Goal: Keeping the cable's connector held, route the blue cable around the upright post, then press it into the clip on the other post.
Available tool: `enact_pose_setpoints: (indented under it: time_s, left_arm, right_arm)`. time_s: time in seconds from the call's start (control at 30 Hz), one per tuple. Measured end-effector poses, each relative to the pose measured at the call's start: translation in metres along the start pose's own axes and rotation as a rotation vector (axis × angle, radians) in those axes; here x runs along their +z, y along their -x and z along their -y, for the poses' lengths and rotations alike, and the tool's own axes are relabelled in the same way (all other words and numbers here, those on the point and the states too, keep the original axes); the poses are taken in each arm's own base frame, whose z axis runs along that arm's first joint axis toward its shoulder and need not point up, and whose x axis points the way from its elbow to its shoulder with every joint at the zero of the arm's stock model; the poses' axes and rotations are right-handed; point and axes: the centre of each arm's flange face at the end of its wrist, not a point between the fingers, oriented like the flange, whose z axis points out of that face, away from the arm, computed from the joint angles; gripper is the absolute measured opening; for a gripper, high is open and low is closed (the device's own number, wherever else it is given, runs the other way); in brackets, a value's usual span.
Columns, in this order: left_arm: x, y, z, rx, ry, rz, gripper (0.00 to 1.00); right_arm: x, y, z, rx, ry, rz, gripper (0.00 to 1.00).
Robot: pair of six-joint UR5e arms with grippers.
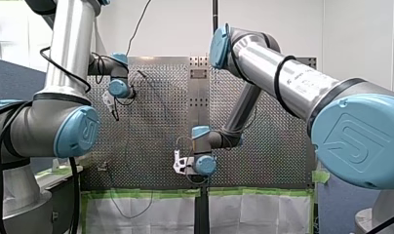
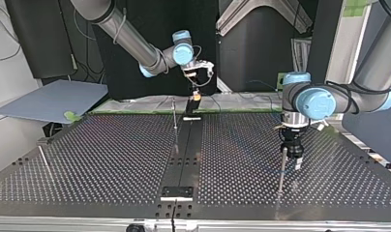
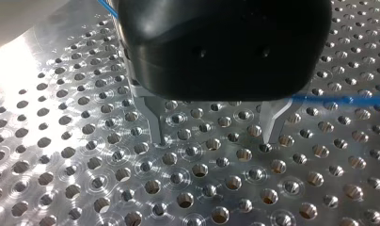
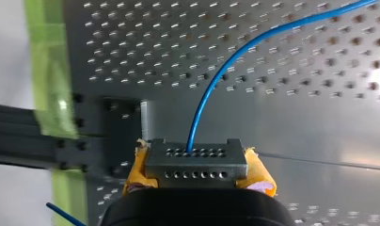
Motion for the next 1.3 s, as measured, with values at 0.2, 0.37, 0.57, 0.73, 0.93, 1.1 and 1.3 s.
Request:
enact_pose_setpoints:
  time_s: [0.2,0.37,0.57,0.73,0.93,1.1,1.3]
  left_arm:
    - [0.000,0.000,0.000,0.001,0.000,0.000,1.00]
    - [0.000,0.000,0.000,0.003,-0.001,0.000,1.00]
    - [0.000,0.000,0.001,0.005,-0.001,0.000,1.00]
    - [0.000,0.000,0.001,0.006,-0.001,0.000,1.00]
    - [-0.001,-0.001,0.002,0.006,0.000,-0.001,1.00]
    - [-0.001,-0.001,0.002,0.008,0.002,0.000,1.00]
    - [-0.001,-0.001,0.002,0.009,0.002,0.001,1.00]
  right_arm:
    - [0.001,0.032,-0.004,0.007,0.019,0.012,0.00]
    - [0.001,0.062,-0.009,0.024,0.036,0.022,0.00]
    - [-0.010,0.111,-0.022,0.067,0.055,0.054,0.00]
    - [-0.020,0.151,-0.043,0.086,0.086,0.082,0.00]
    - [-0.028,0.174,-0.070,0.099,0.124,0.087,0.00]
    - [-0.033,0.182,-0.094,0.098,0.149,0.083,0.00]
    - [-0.038,0.187,-0.126,0.080,0.186,0.078,0.00]
